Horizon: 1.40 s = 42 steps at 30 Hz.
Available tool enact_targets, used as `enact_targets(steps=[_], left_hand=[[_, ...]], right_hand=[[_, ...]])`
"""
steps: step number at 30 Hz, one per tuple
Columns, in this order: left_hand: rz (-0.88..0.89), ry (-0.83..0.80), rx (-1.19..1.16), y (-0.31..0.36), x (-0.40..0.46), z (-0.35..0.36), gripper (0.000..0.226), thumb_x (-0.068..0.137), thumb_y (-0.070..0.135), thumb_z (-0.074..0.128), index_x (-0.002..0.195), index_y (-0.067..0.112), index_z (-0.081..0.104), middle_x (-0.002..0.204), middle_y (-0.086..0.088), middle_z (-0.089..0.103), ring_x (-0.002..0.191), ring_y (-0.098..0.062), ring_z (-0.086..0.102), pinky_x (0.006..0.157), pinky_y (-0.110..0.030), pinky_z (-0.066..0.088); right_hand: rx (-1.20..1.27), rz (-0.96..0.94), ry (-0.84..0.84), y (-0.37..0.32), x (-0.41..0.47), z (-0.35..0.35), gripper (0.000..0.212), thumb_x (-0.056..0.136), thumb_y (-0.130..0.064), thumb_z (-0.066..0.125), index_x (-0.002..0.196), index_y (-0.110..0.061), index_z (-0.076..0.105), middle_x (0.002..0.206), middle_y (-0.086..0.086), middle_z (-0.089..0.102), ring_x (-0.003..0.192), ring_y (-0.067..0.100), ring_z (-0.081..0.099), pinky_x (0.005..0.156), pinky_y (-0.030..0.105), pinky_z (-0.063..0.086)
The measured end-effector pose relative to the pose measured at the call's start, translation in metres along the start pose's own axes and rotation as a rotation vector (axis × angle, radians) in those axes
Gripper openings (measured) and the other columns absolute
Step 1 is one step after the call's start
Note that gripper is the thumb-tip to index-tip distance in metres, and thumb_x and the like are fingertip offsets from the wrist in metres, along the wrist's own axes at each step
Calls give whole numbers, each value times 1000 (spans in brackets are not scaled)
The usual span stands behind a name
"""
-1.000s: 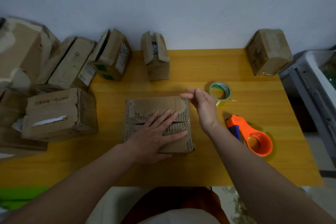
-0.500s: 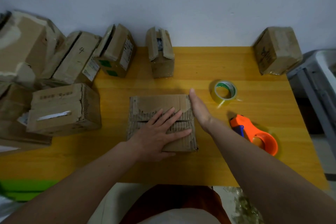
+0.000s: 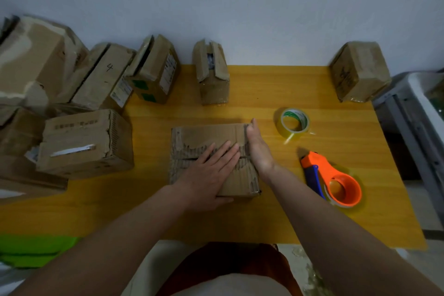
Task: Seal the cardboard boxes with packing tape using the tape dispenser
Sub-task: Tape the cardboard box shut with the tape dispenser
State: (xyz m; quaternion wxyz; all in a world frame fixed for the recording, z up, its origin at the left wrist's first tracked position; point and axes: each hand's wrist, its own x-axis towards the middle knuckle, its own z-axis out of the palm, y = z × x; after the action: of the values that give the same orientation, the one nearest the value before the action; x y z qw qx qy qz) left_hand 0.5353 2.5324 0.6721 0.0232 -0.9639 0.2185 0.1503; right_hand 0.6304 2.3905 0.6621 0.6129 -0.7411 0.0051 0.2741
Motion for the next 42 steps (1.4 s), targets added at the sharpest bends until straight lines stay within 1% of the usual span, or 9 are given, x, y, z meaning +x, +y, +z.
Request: enact_targets(steps=[6,13,16,20,23,26,34,38,42], left_hand=[[-22,10,-10,5,2,1,101,90,69,35,145,11,-27,154,-5,-34,141,-19,-34,116,-41,-21],[-179,128,-233,9,-7,-8,115,78,81,42,152,13,-14,158,-3,-27,143,-15,-29,116,-37,-15],[-587,499,-558,4,-31,0,105,84,61,58,155,13,-4,162,-5,-5,149,-20,-7,120,-39,5],[-1058,418,-1496,-3,-49,22,66,98,40,48,152,11,24,151,-13,36,136,-29,37,109,-40,36],[-1060,451,-1690,-2,-48,24,55,100,39,43,149,15,35,139,-8,50,120,-23,51,97,-33,46],[-1011,462,-1830,-1,-45,21,48,102,32,40,148,19,33,125,-2,55,97,-10,57,68,-15,50],[-1054,304,-1907,-12,-50,12,74,90,53,52,152,42,13,148,2,37,131,-36,42,103,-60,35],[-998,382,-1941,-2,-38,-10,56,96,35,52,148,29,30,134,-4,50,114,-28,51,98,-52,45],[-888,430,-1873,-1,-4,-61,55,94,32,57,144,34,34,130,0,52,106,-21,54,94,-49,48]], right_hand=[[-66,19,-123,44,-38,-8,77,88,-64,36,153,-33,8,155,-4,29,139,15,32,115,42,30],[-93,-31,158,51,-68,5,67,94,-59,31,149,-20,31,152,0,37,139,13,32,117,41,26],[-15,-27,293,41,-69,-4,55,101,-44,31,151,-20,28,154,-4,31,142,10,25,116,29,19],[138,-23,190,37,-64,9,60,95,-61,31,141,-24,44,139,-2,52,129,13,47,109,41,39],[304,32,69,36,-57,8,51,100,-51,23,128,-23,55,120,4,66,107,14,64,82,29,56],[267,111,-67,34,-52,0,54,98,-58,25,130,-25,53,124,6,65,111,17,63,93,39,51],[-45,112,71,14,-54,-11,65,97,-55,33,153,-28,13,156,-5,23,143,13,22,117,35,21],[30,63,-71,-3,-62,-17,53,100,-35,43,149,-27,26,139,-7,43,128,9,41,96,16,38],[6,-47,64,-34,-54,-58,55,97,-43,49,145,-23,34,140,-4,48,129,13,45,112,35,33]])
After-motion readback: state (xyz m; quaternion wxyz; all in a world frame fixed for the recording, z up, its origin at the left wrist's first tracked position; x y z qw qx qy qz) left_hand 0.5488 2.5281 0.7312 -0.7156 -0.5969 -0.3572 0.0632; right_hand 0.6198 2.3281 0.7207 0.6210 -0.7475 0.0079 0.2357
